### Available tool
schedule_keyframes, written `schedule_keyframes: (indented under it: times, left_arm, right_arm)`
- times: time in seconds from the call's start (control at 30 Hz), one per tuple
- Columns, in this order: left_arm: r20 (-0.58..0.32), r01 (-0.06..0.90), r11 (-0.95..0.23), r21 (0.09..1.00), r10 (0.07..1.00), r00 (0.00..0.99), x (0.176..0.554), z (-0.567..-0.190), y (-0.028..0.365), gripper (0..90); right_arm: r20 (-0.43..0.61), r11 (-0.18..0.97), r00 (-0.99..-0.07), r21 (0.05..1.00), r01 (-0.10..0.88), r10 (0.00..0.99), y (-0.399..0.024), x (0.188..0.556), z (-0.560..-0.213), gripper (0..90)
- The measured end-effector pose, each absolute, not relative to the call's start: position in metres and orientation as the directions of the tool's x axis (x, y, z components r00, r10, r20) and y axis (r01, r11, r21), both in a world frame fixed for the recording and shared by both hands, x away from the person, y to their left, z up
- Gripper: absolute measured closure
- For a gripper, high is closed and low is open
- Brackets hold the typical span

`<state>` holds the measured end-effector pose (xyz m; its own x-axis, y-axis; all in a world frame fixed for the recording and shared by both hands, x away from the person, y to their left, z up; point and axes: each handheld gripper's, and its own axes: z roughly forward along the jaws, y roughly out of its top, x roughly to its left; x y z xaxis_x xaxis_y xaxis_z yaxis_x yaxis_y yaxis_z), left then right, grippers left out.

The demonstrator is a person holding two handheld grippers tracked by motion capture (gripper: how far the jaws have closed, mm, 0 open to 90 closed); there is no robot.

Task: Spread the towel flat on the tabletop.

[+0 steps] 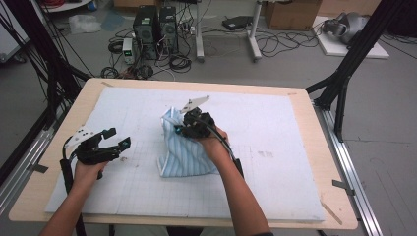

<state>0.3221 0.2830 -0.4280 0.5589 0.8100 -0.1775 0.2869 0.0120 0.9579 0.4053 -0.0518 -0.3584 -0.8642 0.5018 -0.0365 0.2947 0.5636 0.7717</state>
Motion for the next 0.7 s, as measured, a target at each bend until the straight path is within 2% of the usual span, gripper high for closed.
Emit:
schedule_keyframes:
  times: [0.1, 0.2, 0.27, 0.4, 0.43, 0.5, 0.63, 0.7]
  left_arm:
    - [-0.181, 0.289, 0.015, 0.957, 0.810, 0.558, 0.322, -0.428, 0.283, 20.8]
    - [-0.178, 0.292, 0.007, 0.956, 0.807, 0.563, 0.323, -0.429, 0.282, 20.7]
    - [-0.173, 0.294, -0.002, 0.956, 0.805, 0.567, 0.323, -0.430, 0.281, 20.7]
    - [-0.170, 0.295, -0.009, 0.956, 0.801, 0.574, 0.323, -0.430, 0.279, 20.8]
    - [-0.169, 0.295, -0.009, 0.956, 0.801, 0.574, 0.323, -0.430, 0.278, 20.8]
    - [-0.172, 0.295, -0.006, 0.955, 0.801, 0.574, 0.323, -0.430, 0.278, 20.9]
    - [-0.174, 0.299, -0.006, 0.954, 0.801, 0.573, 0.323, -0.431, 0.279, 21.0]
    - [-0.175, 0.299, -0.006, 0.954, 0.801, 0.573, 0.323, -0.431, 0.279, 21.0]
  right_arm:
    - [-0.077, 0.569, -0.840, 0.768, 0.294, 0.538, -0.049, 0.427, -0.356, 78.7]
    - [-0.081, 0.521, -0.796, 0.794, 0.312, 0.600, -0.048, 0.445, -0.354, 78.7]
    - [-0.101, 0.490, -0.748, 0.811, 0.320, 0.656, -0.047, 0.454, -0.354, 78.6]
    - [-0.230, 0.494, -0.597, 0.807, 0.324, 0.768, -0.046, 0.462, -0.355, 78.0]
    - [-0.230, 0.480, -0.572, 0.811, 0.333, 0.787, -0.049, 0.465, -0.357, 76.5]
    - [-0.166, 0.440, -0.572, 0.814, 0.381, 0.803, -0.053, 0.469, -0.362, 71.6]
    - [-0.157, 0.455, -0.589, 0.795, 0.401, 0.793, -0.057, 0.467, -0.366, 61.6]
    - [-0.154, 0.450, -0.586, 0.798, 0.402, 0.796, -0.058, 0.466, -0.365, 59.9]
